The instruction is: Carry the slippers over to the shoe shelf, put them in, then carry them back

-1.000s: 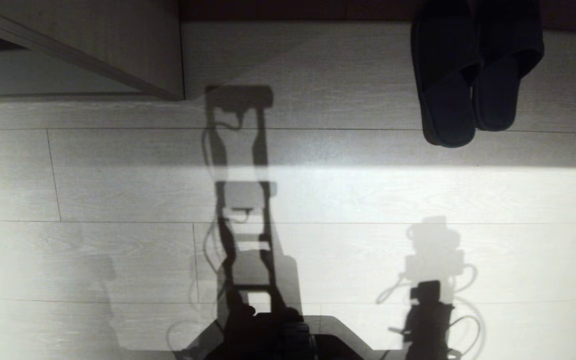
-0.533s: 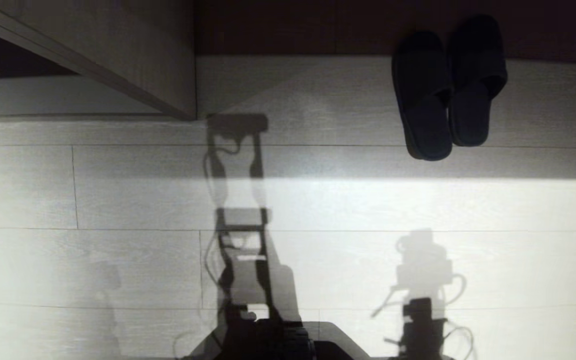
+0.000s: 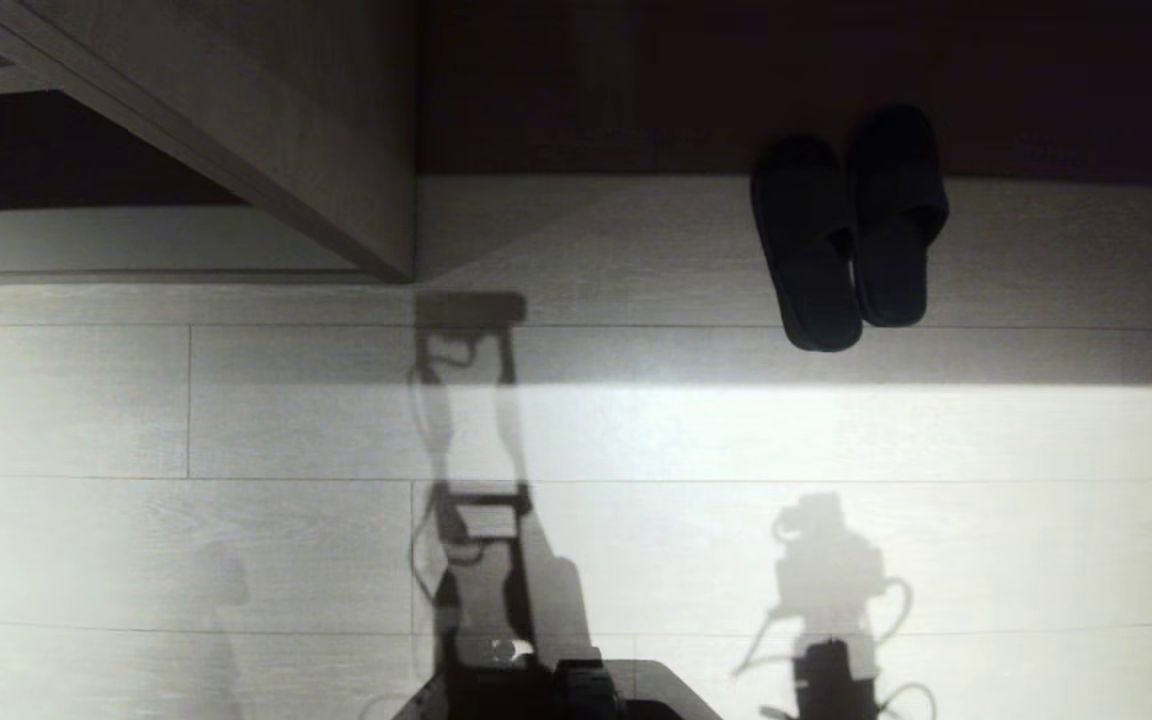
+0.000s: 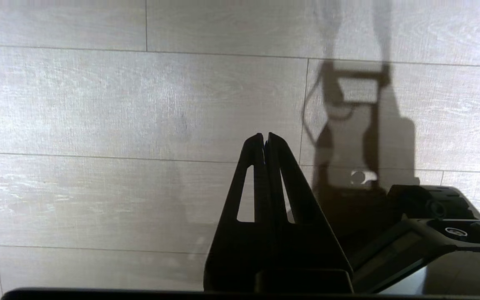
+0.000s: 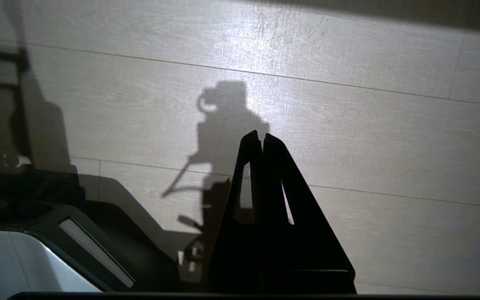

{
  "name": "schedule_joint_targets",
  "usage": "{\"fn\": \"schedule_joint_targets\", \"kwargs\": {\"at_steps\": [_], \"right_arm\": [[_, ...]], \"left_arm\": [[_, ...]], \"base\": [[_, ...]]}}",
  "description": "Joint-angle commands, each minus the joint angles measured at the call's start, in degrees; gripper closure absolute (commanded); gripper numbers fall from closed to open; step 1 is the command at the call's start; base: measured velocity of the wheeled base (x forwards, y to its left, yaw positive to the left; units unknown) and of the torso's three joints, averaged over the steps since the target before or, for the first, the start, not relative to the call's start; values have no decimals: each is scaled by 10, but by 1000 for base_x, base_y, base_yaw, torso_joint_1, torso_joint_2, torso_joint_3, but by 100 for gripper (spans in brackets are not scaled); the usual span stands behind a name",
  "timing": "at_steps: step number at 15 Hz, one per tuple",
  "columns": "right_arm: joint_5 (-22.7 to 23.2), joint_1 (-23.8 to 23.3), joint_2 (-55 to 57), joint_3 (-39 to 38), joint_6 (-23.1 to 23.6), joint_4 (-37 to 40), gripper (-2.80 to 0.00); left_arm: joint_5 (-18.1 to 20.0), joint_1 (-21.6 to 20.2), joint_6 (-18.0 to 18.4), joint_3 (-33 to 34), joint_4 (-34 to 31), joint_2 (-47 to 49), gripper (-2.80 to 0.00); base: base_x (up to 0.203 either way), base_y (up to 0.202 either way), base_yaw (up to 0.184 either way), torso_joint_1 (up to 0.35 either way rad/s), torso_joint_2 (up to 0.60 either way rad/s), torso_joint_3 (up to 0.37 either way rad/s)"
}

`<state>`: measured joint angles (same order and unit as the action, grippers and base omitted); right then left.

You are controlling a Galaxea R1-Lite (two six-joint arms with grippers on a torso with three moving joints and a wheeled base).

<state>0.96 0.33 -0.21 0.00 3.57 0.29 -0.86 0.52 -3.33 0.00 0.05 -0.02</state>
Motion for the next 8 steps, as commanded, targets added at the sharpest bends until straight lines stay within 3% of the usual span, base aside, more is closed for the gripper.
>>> {"fn": "schedule_joint_targets", "kwargs": {"at_steps": [1, 8], "right_arm": [[0, 0, 2, 0, 0, 0, 0], [0, 0, 2, 0, 0, -1, 0]], "left_arm": [[0, 0, -1, 0, 0, 0, 0], [0, 0, 0, 0, 0, 0, 0]], "base": [[0, 0, 0, 2, 2, 193], [0, 0, 0, 0, 3, 204]]}}
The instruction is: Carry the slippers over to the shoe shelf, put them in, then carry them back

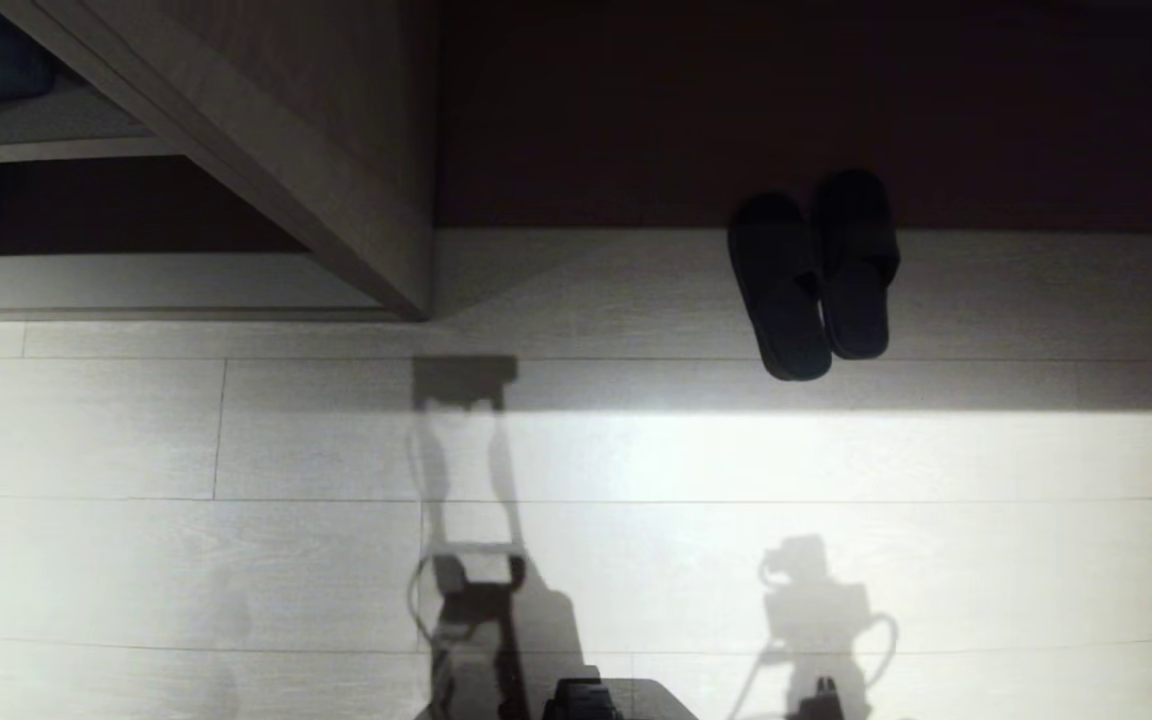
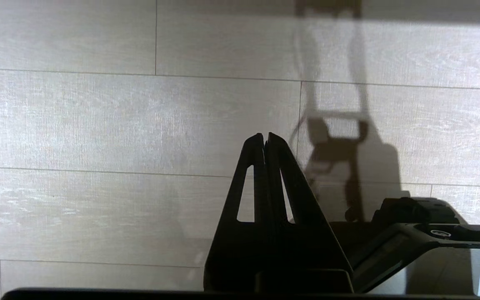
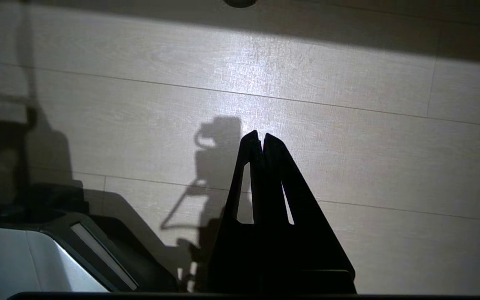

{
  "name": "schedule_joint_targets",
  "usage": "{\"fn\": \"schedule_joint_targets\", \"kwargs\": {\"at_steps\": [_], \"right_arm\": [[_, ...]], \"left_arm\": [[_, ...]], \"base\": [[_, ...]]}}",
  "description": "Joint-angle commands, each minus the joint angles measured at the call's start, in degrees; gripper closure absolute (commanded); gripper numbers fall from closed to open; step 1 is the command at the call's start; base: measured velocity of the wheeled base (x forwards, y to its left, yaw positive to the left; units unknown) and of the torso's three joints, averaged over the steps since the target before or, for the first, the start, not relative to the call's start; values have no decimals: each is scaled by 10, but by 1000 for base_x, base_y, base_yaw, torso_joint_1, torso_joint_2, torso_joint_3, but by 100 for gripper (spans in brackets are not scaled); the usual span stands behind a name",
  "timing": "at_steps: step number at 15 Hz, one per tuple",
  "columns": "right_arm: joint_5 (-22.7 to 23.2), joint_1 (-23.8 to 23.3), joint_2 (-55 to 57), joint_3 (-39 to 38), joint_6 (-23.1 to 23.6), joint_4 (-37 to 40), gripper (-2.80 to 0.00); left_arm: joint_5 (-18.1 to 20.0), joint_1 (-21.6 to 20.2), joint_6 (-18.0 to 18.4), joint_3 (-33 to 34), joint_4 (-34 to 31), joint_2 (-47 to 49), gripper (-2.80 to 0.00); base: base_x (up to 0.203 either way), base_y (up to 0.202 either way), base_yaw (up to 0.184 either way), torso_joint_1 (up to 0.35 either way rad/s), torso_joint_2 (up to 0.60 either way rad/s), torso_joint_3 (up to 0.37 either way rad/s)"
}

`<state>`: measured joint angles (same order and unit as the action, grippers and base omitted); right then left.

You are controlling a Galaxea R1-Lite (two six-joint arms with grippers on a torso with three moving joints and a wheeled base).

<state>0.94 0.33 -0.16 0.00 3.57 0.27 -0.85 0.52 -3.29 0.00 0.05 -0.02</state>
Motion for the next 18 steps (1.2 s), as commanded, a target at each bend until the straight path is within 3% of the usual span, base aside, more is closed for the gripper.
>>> {"fn": "schedule_joint_targets", "kwargs": {"at_steps": [1, 18], "right_arm": [[0, 0, 2, 0, 0, -1, 0], [0, 0, 2, 0, 0, -1, 0]], "left_arm": [[0, 0, -1, 0, 0, 0, 0], [0, 0, 0, 0, 0, 0, 0]], "base": [[0, 0, 0, 3, -2, 193], [0, 0, 0, 2, 3, 204]]}}
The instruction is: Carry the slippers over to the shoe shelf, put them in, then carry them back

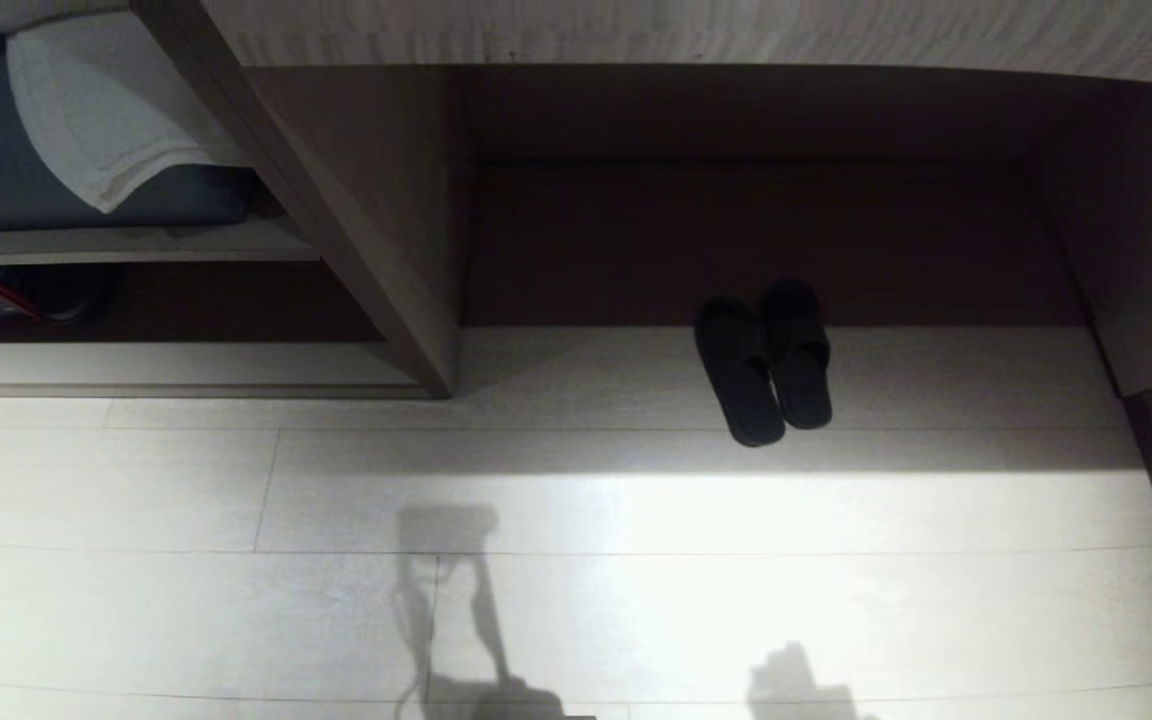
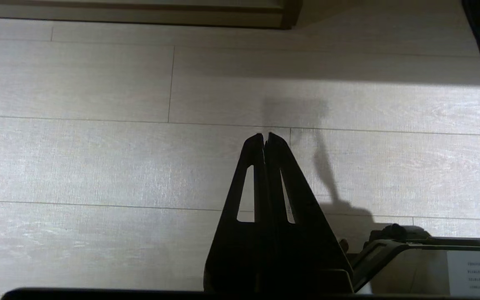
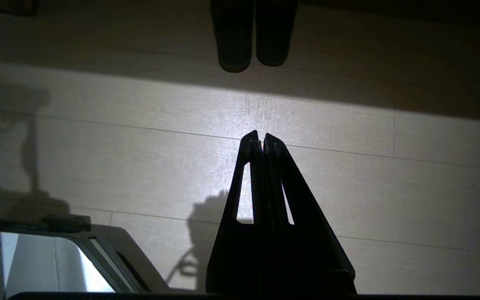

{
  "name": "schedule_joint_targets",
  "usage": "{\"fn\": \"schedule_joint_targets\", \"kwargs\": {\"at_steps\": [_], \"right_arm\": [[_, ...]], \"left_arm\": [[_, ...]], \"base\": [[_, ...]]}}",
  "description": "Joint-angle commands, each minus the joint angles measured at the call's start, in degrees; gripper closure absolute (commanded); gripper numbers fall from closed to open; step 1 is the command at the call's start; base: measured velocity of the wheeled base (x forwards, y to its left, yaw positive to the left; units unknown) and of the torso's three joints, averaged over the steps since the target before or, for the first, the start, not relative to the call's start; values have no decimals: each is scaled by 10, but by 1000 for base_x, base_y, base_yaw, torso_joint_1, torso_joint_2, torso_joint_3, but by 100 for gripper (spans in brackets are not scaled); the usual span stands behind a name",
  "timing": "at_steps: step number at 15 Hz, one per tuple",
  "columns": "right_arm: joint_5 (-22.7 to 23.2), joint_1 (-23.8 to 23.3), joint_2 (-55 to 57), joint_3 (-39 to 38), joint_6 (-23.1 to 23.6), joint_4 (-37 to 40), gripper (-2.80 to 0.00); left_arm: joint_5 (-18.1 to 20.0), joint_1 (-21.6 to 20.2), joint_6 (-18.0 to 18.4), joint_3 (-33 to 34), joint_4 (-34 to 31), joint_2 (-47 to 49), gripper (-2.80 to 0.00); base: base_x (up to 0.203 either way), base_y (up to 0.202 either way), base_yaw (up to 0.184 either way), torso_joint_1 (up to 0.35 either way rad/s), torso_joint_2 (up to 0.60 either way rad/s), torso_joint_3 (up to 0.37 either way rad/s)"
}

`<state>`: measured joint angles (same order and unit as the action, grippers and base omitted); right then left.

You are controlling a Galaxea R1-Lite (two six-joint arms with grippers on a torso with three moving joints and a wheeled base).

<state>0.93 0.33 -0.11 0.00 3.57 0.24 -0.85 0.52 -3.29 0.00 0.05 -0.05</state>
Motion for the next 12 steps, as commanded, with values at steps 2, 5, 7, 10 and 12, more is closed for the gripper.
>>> {"fn": "schedule_joint_targets", "kwargs": {"at_steps": [2, 5, 7, 10, 12], "right_arm": [[0, 0, 1, 0, 0, 0, 0], [0, 0, 1, 0, 0, -1, 0], [0, 0, 0, 0, 0, 0, 0], [0, 0, 1, 0, 0, 0, 0], [0, 0, 1, 0, 0, 0, 0]], "left_arm": [[0, 0, 0, 0, 0, 0, 0], [0, 0, 0, 0, 0, 0, 0], [0, 0, 0, 0, 0, 0, 0], [0, 0, 0, 0, 0, 0, 0], [0, 0, 0, 0, 0, 0, 0]], "base": [[0, 0, 0, 2, 2, 200], [0, 0, 0, -1, 5, 199], [0, 0, 0, 5, 0, 211], [0, 0, 0, 3, -1, 203], [0, 0, 0, 2, -1, 200]]}}
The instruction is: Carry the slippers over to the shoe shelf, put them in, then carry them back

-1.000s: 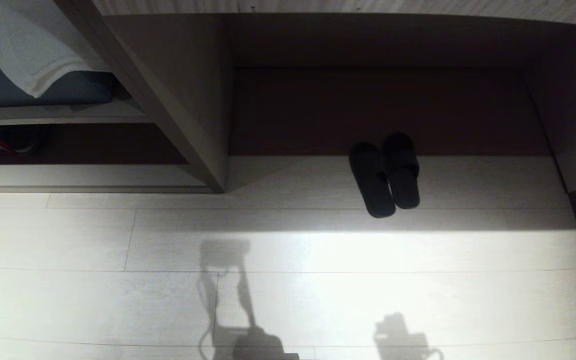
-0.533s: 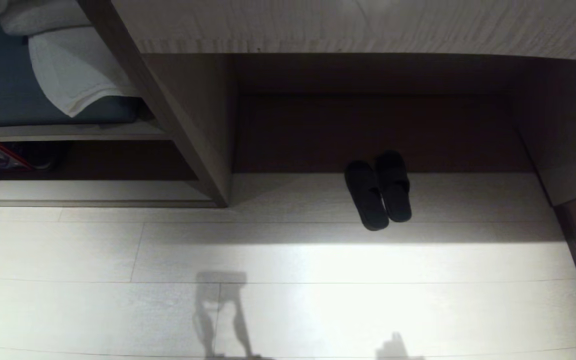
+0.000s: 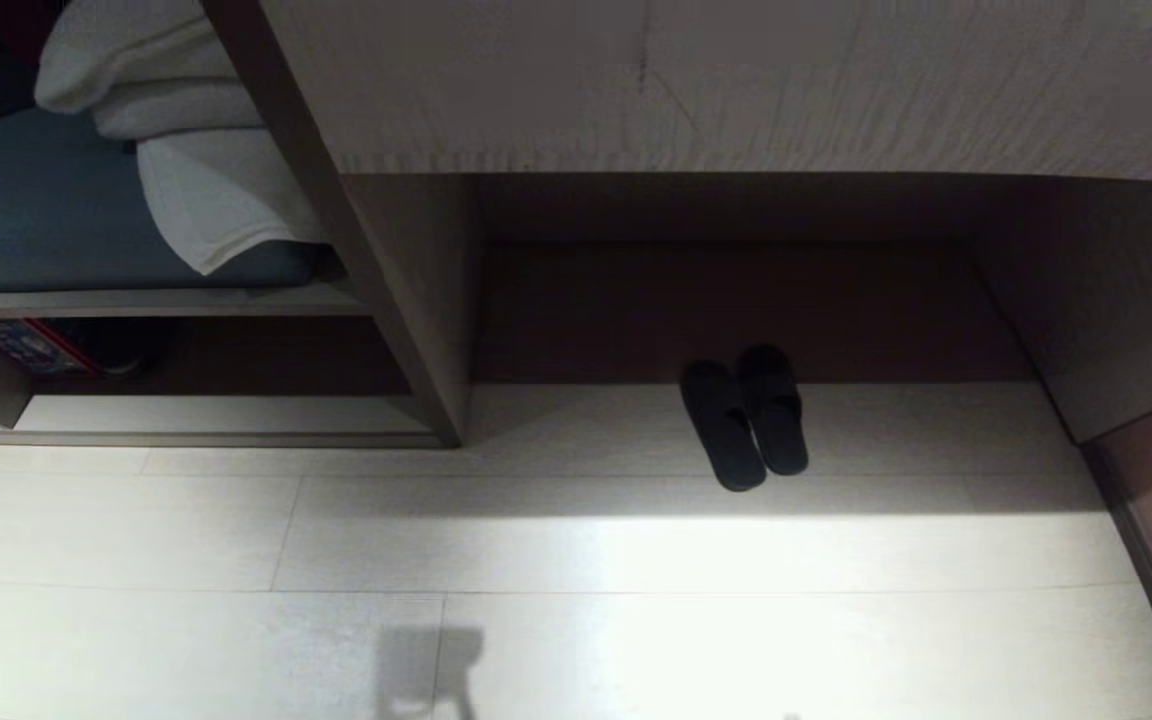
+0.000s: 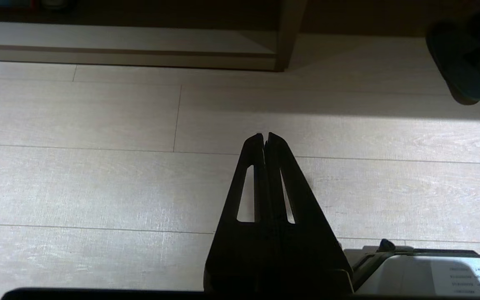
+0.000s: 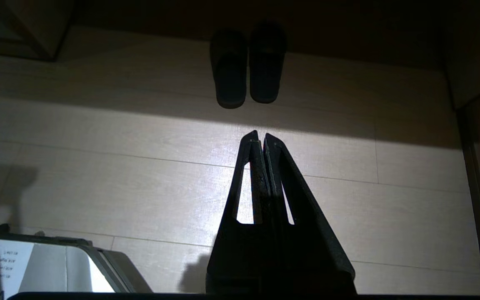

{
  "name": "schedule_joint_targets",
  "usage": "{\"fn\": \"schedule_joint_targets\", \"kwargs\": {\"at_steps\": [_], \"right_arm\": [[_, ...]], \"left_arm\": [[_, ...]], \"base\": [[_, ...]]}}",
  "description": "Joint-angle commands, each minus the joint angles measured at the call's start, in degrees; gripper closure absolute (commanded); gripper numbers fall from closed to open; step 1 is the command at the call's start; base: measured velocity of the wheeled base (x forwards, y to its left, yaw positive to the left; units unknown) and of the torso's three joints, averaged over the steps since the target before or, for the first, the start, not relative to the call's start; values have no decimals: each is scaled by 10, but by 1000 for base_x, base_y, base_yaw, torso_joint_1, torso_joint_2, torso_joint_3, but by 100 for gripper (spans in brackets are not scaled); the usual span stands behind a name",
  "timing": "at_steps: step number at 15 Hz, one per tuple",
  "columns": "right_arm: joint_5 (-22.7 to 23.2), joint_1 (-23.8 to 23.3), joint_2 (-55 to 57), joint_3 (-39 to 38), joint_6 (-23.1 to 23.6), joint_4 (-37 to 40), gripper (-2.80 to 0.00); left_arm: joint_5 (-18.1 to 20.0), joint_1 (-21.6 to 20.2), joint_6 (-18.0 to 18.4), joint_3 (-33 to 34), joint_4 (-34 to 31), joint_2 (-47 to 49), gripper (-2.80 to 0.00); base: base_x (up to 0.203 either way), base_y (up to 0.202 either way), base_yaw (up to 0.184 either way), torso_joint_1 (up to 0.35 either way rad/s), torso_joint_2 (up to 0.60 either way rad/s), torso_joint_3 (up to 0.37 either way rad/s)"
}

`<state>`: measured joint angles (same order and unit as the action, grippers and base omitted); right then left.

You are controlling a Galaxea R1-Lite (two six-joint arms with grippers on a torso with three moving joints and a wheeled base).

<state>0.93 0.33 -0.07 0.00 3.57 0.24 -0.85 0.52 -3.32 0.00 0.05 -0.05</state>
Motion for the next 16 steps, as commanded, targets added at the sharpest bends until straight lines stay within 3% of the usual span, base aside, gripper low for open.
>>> {"fn": "schedule_joint_targets", "kwargs": {"at_steps": [1, 16], "right_arm": [[0, 0, 1, 0, 0, 0, 0], [0, 0, 1, 0, 0, 0, 0]], "left_arm": [[0, 0, 0, 0, 0, 0, 0], [0, 0, 0, 0, 0, 0, 0]], "base": [[0, 0, 0, 2, 4, 199], [0, 0, 0, 3, 0, 201]]}}
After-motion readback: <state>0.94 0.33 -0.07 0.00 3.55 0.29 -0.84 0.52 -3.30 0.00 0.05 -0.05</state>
